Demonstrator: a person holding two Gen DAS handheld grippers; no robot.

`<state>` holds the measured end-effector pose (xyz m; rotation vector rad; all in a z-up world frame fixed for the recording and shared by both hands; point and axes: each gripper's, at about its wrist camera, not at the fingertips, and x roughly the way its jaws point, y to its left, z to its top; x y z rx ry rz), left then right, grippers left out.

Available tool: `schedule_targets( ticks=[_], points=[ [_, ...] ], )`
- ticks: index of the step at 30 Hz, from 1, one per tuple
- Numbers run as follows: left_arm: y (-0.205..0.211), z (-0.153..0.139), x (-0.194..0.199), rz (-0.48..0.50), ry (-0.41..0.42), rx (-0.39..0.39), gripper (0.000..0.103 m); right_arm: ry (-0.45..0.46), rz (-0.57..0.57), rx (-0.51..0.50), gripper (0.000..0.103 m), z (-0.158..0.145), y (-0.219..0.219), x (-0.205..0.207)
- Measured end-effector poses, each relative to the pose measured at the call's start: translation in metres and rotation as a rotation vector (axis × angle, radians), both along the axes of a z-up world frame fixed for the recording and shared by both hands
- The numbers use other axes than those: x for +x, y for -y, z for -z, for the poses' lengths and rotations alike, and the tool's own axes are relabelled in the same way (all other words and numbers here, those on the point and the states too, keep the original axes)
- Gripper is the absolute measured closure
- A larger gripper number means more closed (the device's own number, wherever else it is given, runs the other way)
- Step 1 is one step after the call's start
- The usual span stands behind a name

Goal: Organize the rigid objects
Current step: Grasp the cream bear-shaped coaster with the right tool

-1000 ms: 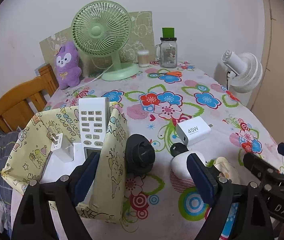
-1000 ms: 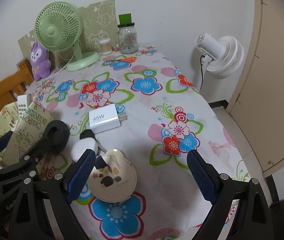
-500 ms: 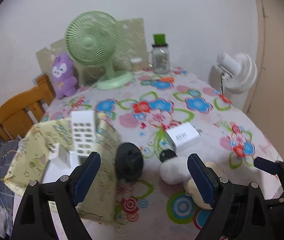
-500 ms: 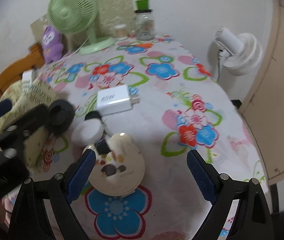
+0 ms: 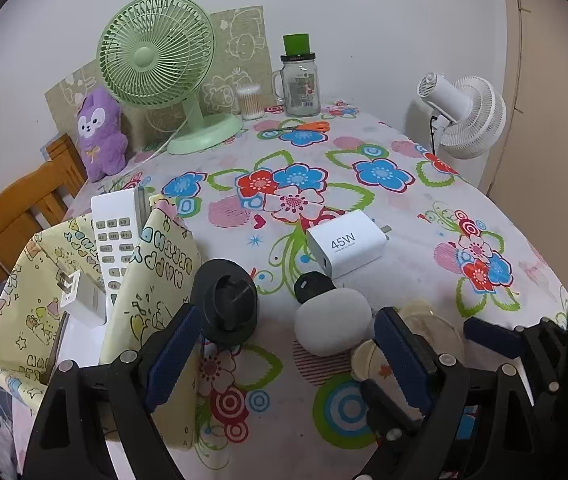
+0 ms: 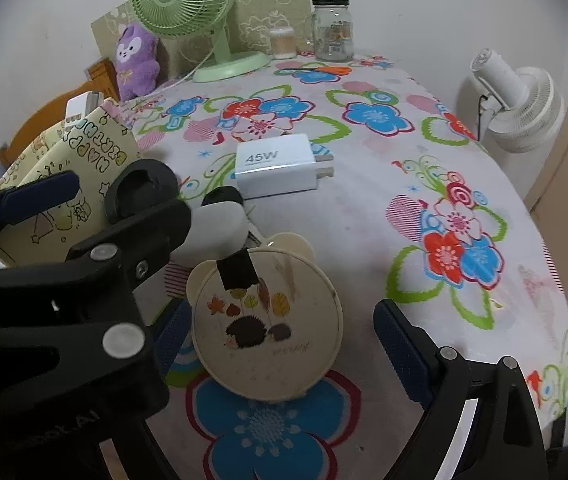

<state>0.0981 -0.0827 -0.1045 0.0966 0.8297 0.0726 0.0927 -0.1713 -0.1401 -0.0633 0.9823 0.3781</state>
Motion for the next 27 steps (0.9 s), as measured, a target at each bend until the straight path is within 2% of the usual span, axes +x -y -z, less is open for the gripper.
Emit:
schedule_targets(
  ticks=[1,3,6,8,10,11,12,16,23,27],
  points=[
    [0.000,0.000,0.001,-0.002,0.002,0.001,0.013,0.001,-0.004,0.002,0.011,0.001,-0.001,0.000],
    [0.000,0.001,0.003,-0.004,0.003,0.000,0.013,0.008,-0.017,0.030,0.029,0.000,-0.002,-0.002],
    [0.001,0.001,0.004,-0.004,0.007,0.004,0.013,0.000,-0.021,0.034,0.048,-0.002,-0.004,0.000],
    [0.002,0.001,0.005,-0.001,0.009,0.003,0.013,0.005,-0.009,0.033,0.052,-0.004,0.000,0.001],
    [0.004,0.001,0.005,0.006,0.010,-0.002,0.013,0.010,0.020,0.040,0.063,-0.007,0.008,0.003],
    [0.005,0.001,0.005,0.016,0.007,-0.012,0.013,0.017,0.043,0.039,0.083,-0.010,0.013,0.005],
    [0.006,0.002,0.006,0.024,0.002,-0.024,0.013,0.017,0.064,0.035,0.092,-0.011,0.019,0.008],
    [0.006,0.011,0.014,0.026,-0.043,-0.102,0.014,0.027,0.101,0.006,0.092,-0.011,0.033,0.014],
    [0.001,0.024,0.026,-0.007,-0.071,-0.141,0.015,0.022,0.091,0.017,0.092,-0.010,0.036,0.016],
    [-0.003,0.028,0.031,-0.018,-0.088,-0.155,0.022,0.019,0.113,0.013,0.092,-0.011,0.039,0.019]
  ],
)
